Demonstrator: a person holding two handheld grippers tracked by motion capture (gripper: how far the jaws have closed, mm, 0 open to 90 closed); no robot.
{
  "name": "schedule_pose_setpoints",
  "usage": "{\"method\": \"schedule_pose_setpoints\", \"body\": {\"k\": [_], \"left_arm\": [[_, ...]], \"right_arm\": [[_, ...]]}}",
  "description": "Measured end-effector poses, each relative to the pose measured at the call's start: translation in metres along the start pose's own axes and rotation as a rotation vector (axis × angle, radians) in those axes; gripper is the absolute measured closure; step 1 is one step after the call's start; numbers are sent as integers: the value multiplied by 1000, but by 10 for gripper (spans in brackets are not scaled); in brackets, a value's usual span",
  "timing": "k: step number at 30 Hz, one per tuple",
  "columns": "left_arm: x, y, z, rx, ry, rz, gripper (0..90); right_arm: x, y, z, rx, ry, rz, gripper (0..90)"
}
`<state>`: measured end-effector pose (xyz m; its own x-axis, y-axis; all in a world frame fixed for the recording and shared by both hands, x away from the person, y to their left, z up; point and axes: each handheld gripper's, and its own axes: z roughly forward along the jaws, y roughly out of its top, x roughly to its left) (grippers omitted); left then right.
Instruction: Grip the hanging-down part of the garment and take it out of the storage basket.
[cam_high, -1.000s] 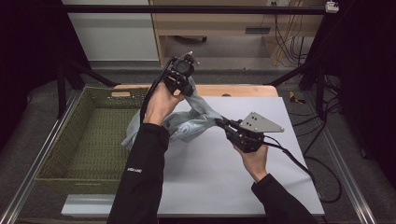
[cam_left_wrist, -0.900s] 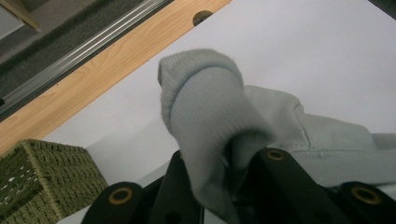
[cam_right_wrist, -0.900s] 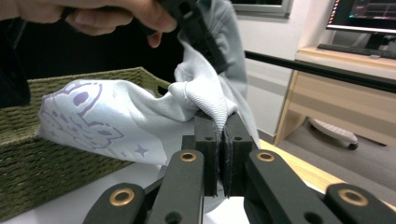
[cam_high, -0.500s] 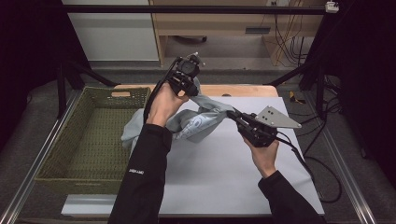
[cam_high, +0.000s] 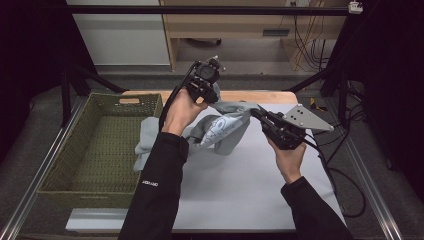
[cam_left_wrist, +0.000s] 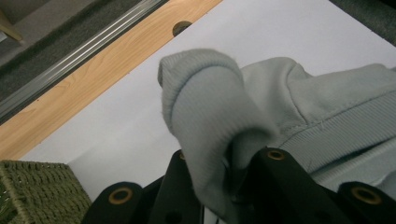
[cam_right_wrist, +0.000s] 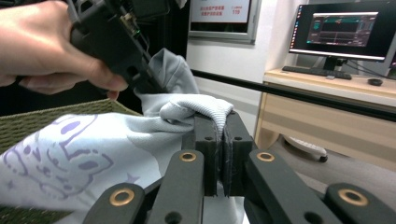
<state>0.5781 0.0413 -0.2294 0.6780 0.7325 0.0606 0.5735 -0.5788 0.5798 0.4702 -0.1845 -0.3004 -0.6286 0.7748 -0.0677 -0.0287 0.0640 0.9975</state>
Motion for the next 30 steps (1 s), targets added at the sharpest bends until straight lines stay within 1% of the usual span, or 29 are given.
{"method": "schedule_pose_setpoints", "body": {"k": [3,6,8,10,11,16,18,19,20,21,22,23,24,26,27,28,29,30], "left_arm": [[-3,2,-1,-1,-1,6,829],[-4,3,-1,-3,-4,8,829],[-5,3,-1,-2,-2,9,829],[-5,4,0,4,4,10,829],[-5,3,0,6,7,12,830],[-4,1,2,9,8,18,829],[-5,1,2,10,5,16,829],[-5,1,3,15,8,24,829],[-5,0,4,9,7,17,829],[-5,0,4,17,5,26,829],[-5,-1,5,15,8,28,829],[-6,-2,5,11,5,30,829],[-5,-2,5,11,-5,30,830],[-5,-3,5,13,-7,33,829],[-4,-3,5,11,-6,37,829],[-4,-3,6,8,-6,37,830],[-4,-4,6,7,-8,38,829],[-4,-4,6,5,-10,40,829]], "right_arm": [[-2,3,-1,-10,-15,5,876],[-6,3,-2,-7,-24,3,875],[-7,1,-4,-1,-21,3,875],[-7,-2,-3,16,-5,7,874],[-6,-6,-3,26,3,-1,873],[-1,-28,-4,69,47,16,856],[1,-38,-5,86,61,21,823],[2,-42,-6,87,65,24,787],[4,-48,-6,89,70,41,746],[4,-51,-7,95,80,44,713],[6,-54,-9,95,98,69,644],[6,-57,-9,88,101,71,574],[7,-59,-11,84,95,61,518],[7,-61,-16,72,85,41,402],[6,-62,-19,57,75,47,341],[5,-63,-21,58,73,48,281],[4,-65,-23,58,61,58,209],[3,-66,-26,64,41,66,161]]}}
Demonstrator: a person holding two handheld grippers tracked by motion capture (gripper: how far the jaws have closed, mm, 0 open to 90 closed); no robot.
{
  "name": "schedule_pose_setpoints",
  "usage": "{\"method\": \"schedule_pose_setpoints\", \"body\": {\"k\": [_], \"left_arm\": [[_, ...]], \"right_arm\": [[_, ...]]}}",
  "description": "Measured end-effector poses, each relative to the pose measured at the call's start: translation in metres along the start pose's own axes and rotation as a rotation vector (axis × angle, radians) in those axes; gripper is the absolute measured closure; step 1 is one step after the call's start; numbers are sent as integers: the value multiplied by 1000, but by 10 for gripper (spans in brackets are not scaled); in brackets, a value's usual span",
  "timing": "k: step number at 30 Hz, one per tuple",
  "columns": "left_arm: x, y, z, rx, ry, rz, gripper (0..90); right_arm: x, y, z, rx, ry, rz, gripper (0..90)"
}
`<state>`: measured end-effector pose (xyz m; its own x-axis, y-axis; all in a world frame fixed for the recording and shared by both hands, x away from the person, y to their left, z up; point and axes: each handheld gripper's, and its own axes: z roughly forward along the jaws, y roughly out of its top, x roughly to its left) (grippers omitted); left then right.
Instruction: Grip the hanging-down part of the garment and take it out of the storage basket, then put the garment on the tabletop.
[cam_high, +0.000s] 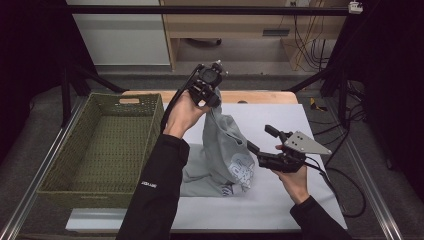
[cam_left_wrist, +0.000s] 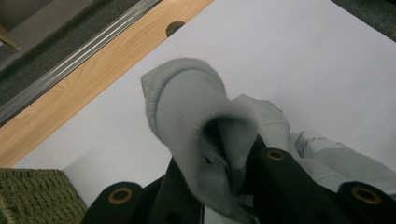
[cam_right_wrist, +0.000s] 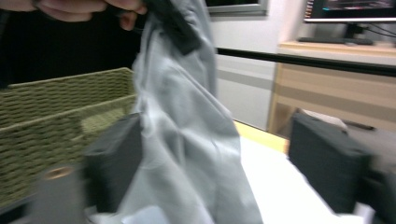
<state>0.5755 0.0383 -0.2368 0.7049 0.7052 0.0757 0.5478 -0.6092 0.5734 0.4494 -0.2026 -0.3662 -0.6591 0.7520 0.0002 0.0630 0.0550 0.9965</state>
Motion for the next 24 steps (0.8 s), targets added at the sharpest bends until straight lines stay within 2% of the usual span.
{"method": "schedule_pose_setpoints", "body": {"k": [4,6,7,8,10,11,12,13,14,15,17,19,20,22,23,24], "left_arm": [[-1,-1,1,11,-1,16,829],[-2,-1,3,4,-2,9,829],[-2,-1,3,14,-1,20,829],[-3,-2,4,4,-1,6,830],[-3,-4,4,14,0,11,829],[-4,-5,5,7,-1,6,829],[-4,-6,5,17,-1,18,829],[-5,-7,6,8,-1,7,829],[-4,-8,6,14,-3,21,829],[-5,-10,7,2,-7,9,829],[-6,-13,9,4,-16,16,829],[-6,-17,13,7,-19,23,829],[-7,-19,15,-1,-24,16,829],[-8,-22,18,-2,-30,16,829],[-8,-24,20,4,-30,22,829],[-8,-26,22,0,-34,21,829]], "right_arm": [[-6,-11,-8,17,-25,29,77],[-10,-17,-12,23,-33,37,62],[-12,-20,-15,29,-41,44,60],[-15,-22,-16,24,-46,37,59],[-18,-25,-19,23,-52,65,51],[-21,-26,-22,24,-57,47,51],[-21,-26,-23,23,-60,62,46],[-22,-27,-25,25,-69,50,38],[-23,-27,-27,22,-68,44,37],[-23,-27,-30,28,-76,55,34],[-25,-30,-33,16,-84,40,24],[-25,-32,-36,33,-88,57,20],[-26,-34,-37,26,-87,33,17],[-26,-37,-40,33,-85,42,15],[-25,-38,-41,37,-84,67,14],[-26,-41,-43,42,-86,48,13]]}}
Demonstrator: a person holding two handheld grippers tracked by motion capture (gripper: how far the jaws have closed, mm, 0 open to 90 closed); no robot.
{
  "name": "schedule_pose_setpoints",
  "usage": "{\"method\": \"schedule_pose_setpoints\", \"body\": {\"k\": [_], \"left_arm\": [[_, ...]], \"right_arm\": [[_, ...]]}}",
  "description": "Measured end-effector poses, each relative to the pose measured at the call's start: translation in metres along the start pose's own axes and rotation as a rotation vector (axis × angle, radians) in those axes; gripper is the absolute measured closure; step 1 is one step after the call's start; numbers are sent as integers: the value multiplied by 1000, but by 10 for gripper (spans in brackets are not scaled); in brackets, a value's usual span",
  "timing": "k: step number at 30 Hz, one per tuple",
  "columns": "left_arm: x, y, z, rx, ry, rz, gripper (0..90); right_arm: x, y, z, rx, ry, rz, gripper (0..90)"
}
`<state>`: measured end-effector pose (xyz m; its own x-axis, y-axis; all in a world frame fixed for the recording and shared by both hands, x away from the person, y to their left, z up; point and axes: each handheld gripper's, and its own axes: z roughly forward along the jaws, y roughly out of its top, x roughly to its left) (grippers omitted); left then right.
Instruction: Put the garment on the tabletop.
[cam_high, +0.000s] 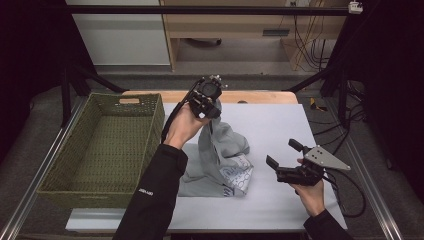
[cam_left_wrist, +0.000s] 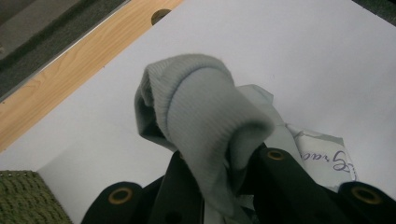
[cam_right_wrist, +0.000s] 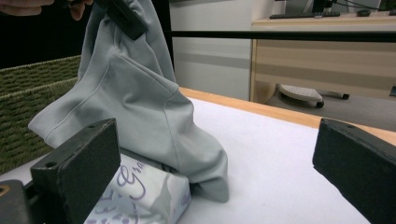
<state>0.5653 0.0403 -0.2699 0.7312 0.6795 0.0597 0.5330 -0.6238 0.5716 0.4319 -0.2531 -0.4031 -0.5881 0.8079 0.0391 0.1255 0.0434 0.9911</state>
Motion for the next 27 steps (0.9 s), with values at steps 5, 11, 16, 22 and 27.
{"method": "schedule_pose_setpoints", "body": {"k": [5,11,16,22,27], "left_arm": [[-5,-9,7,-14,-18,15,828],[-12,-24,22,-2,-44,25,827],[-13,-36,36,2,-61,9,826],[-17,-49,52,13,-79,11,823],[-22,-51,52,-5,-51,26,624]], "right_arm": [[-3,-9,-5,13,-1,25,13],[-6,-17,-6,31,-4,30,13],[-6,-19,-6,32,-5,34,12],[-7,-21,-7,42,2,46,12],[-8,-21,-8,37,6,40,9]]}}
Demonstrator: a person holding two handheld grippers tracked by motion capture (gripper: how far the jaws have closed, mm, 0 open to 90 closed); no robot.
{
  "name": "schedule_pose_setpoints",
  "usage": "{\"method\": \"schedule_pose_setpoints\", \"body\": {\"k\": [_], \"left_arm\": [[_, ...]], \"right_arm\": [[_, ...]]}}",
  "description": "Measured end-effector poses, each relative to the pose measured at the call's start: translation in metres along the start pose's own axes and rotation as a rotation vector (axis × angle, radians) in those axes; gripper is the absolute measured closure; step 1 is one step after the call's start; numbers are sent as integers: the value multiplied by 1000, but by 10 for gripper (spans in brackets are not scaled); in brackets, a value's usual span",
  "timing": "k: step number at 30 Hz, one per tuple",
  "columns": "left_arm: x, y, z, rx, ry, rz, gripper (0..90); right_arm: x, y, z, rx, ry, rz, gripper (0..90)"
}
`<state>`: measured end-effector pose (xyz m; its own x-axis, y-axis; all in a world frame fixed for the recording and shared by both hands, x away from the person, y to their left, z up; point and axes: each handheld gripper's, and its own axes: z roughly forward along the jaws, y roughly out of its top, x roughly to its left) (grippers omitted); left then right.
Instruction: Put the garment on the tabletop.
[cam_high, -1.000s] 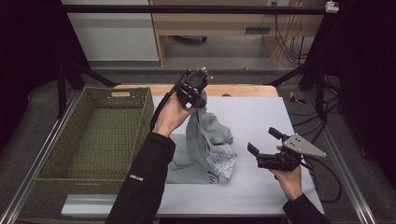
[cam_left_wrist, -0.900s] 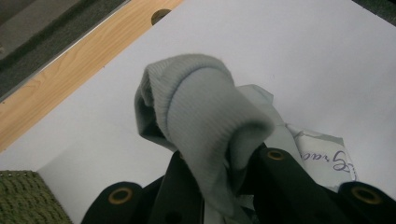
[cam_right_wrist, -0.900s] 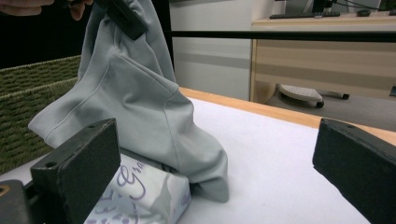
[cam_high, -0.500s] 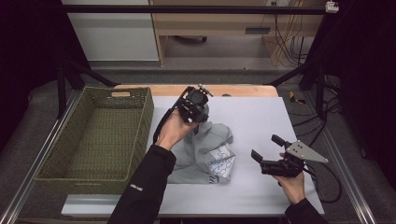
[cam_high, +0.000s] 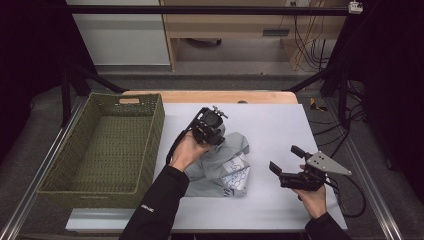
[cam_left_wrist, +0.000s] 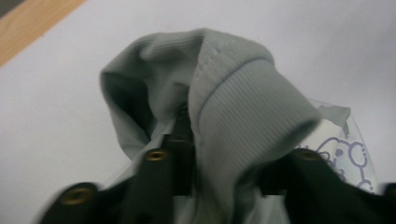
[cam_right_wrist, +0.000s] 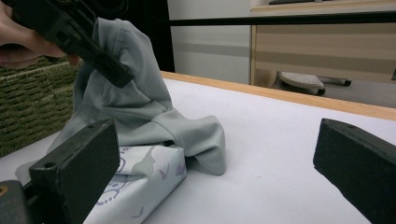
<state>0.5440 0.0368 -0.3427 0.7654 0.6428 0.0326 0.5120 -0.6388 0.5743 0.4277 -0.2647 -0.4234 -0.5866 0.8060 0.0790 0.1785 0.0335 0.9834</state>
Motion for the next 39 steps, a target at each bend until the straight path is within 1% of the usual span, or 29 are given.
{"method": "schedule_pose_setpoints", "body": {"k": [1,2,3,4,5,6,8,9,10,11,12,13,14,17,20,21,24,26,29,31,33,35,37,39], "left_arm": [[-1,0,-3,-13,9,-1,555],[-2,0,-7,-54,23,-8,488],[-2,0,-11,-71,26,-6,427],[-3,0,-16,-105,42,-13,385],[-4,-1,-23,-143,69,-8,332],[-5,-2,-30,-174,75,-15,283],[-4,-5,-39,-211,62,-31,246],[-5,-6,-42,-226,65,-35,222],[-5,-9,-46,-251,64,-42,220],[-6,-13,-50,-288,68,-50,209],[-8,-16,-52,-307,74,-54,180],[-9,-20,-54,-327,87,-55,169],[-9,-23,-56,-328,96,-44,157],[-11,-36,-61,-389,97,-67,127],[-9,-50,-64,-468,56,-98,121],[-9,-57,-64,-505,32,-104,122],[-7,-71,-65,-561,5,-106,111],[-6,-80,-64,-596,-15,-118,99],[-8,-92,-62,-642,-1,-124,87],[-11,-102,-59,-680,24,-117,74],[-12,-109,-56,-692,26,-119,77],[-15,-117,-53,-703,46,-112,73],[-16,-125,-50,-719,49,-119,62],[-18,-135,-47,-746,63,-120,58]], "right_arm": [[1,0,0,2,-9,7,9],[1,1,0,0,-6,14,8],[0,0,0,-3,-6,10,7],[0,1,0,-4,-5,10,7],[0,1,0,-2,-6,10,7],[0,1,0,-4,-7,15,6],[0,1,0,-6,-7,14,6],[0,1,0,-7,-7,14,5],[0,1,0,-7,-8,14,5],[0,1,0,-5,-9,16,5],[0,1,0,-4,-10,14,5],[0,1,0,-3,-11,14,5],[0,1,0,-1,-14,11,5],[0,1,0,2,-15,10,5],[0,0,0,3,-16,6,4],[0,0,0,4,-16,5,4],[0,0,0,3,-14,7,4],[1,0,0,6,-12,10,4],[0,0,0,6,-12,8,4],[0,0,0,6,-16,10,4],[0,0,0,6,-18,11,4],[-1,-1,0,9,-18,11,4],[-1,-1,0,12,-21,10,4],[-1,-2,0,13,-19,3,4]]}}
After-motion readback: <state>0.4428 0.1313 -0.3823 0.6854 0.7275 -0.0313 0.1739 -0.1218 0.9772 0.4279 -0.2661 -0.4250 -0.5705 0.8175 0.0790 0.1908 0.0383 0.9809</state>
